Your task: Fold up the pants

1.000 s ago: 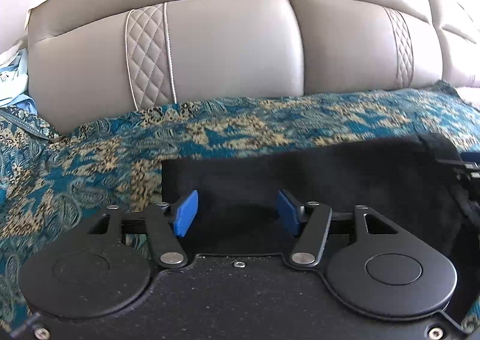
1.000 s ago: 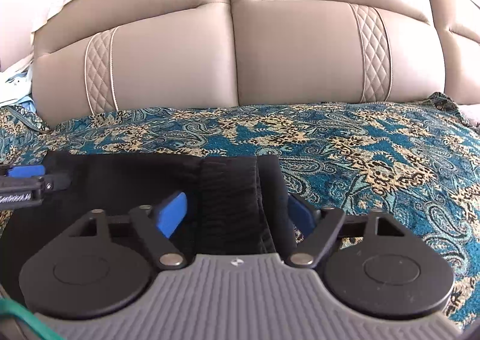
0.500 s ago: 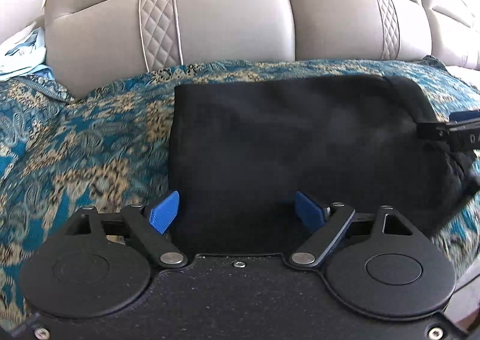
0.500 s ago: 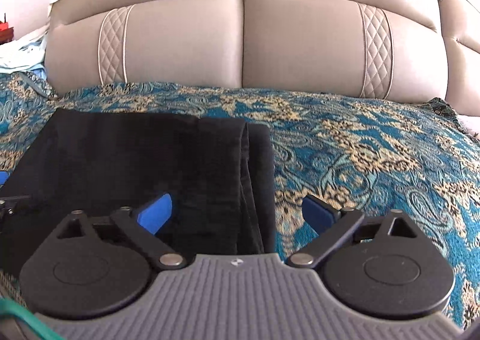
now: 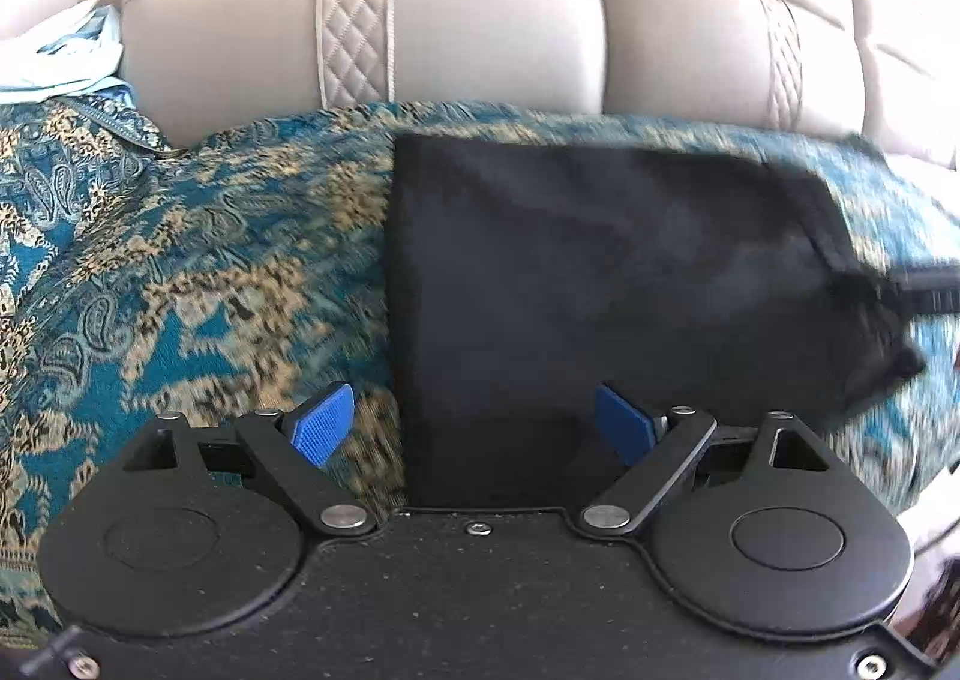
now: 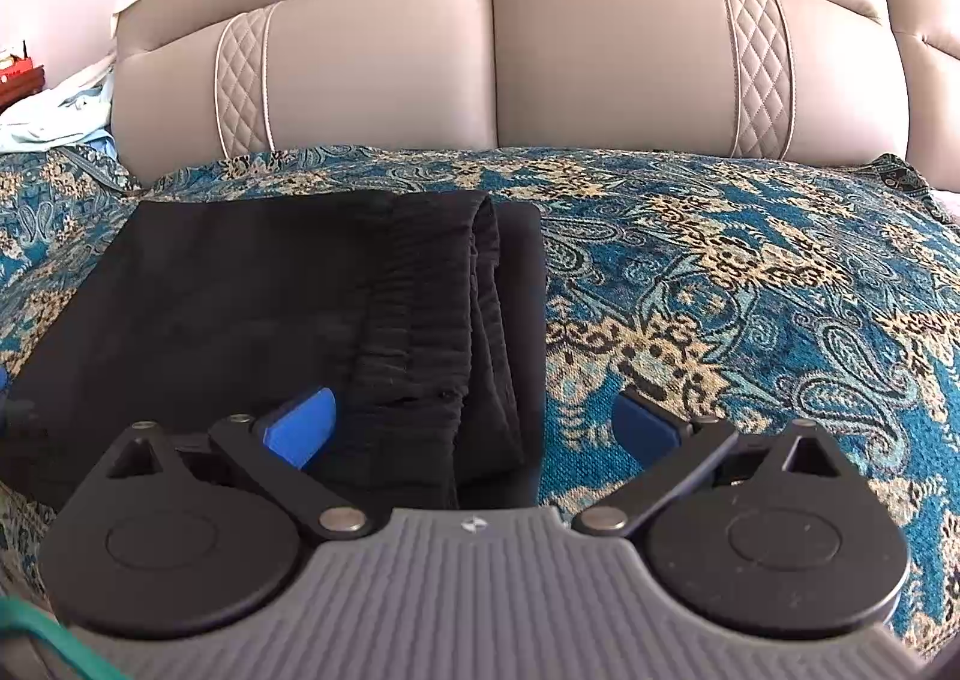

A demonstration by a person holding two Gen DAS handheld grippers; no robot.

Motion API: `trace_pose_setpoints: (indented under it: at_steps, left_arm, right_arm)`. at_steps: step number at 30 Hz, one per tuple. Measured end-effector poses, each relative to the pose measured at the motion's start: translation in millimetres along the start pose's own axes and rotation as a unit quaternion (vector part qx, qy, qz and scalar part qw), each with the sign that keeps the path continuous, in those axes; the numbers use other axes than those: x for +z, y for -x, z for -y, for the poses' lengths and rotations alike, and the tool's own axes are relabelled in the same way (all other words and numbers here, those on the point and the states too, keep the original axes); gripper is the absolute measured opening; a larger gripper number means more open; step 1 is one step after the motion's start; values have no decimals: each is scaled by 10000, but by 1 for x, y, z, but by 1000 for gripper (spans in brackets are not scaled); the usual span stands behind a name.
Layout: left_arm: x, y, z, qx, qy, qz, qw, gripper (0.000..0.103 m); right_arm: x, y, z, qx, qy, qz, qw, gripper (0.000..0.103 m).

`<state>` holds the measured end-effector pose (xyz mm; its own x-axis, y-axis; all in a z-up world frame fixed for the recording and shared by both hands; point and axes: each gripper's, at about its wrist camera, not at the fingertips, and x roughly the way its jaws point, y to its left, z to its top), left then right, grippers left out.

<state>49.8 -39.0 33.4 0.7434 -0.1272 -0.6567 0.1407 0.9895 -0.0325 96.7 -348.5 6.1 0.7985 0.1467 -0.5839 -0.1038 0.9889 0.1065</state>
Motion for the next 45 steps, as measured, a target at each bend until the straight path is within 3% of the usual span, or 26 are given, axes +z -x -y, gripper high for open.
trace_pose_setpoints:
  at_steps: [5, 8, 11, 13, 16, 24, 28, 31, 34, 36, 41, 42, 43, 44, 45]
  left_arm:
    - [32, -19, -27, -280, 523, 64, 9982, 87]
    - [47, -39, -46, -473, 936, -19, 9945, 76]
    - [60, -58, -63, -716, 1338, -179, 9883, 61]
    - [66, -70, -69, -884, 1436, -264, 9853, 49]
    - [69, -88, -70, -994, 1426, -383, 9840, 44]
    - [70, -104, -70, -1430, 1251, -194, 9816, 47]
    - [72, -110, -79, -1879, 1377, -272, 9721, 56]
    - [71, -111, -84, -2164, 1481, -329, 9644, 56]
    - [67, -114, -86, -2377, 1548, -269, 9585, 63]
    - [69, -117, -85, -2438, 1622, -238, 9559, 68]
    - [75, -125, -77, -2202, 1763, -118, 9593, 67]
    - [75, -124, -75, -2116, 1773, -98, 9611, 57]
    - [75, -123, -74, -1875, 1751, -84, 9665, 29]
    - [74, -122, -72, -1537, 1735, -83, 9727, 17]
    - [72, -122, -74, -1417, 1836, -68, 9727, 15]
  right_arm:
    - [8, -9, 8, 57, -358, 74, 9993, 103]
    - [11, -21, 18, 141, -705, 118, 9973, 103]
    - [19, -30, 15, 280, -639, 181, 9974, 102]
    - [23, -37, 13, 384, -619, 203, 9971, 97]
    - [27, -44, 5, 285, -405, 204, 9986, 89]
    - [28, -46, -4, 292, -242, 255, 9990, 74]
    - [26, -43, -4, 383, -259, 288, 9985, 65]
    - [26, -42, -7, 411, -240, 310, 9984, 59]
    - [25, -43, -9, 402, -236, 321, 9984, 58]
    - [26, -43, -9, 399, -240, 322, 9984, 58]
    - [28, -46, -11, 396, -265, 326, 9983, 54]
    - [29, -47, -12, 391, -282, 328, 9983, 52]
    - [30, -48, -13, 385, -300, 329, 9983, 51]
    - [31, -49, -15, 379, -307, 329, 9983, 50]
    - [32, -50, -16, 380, -321, 334, 9982, 47]
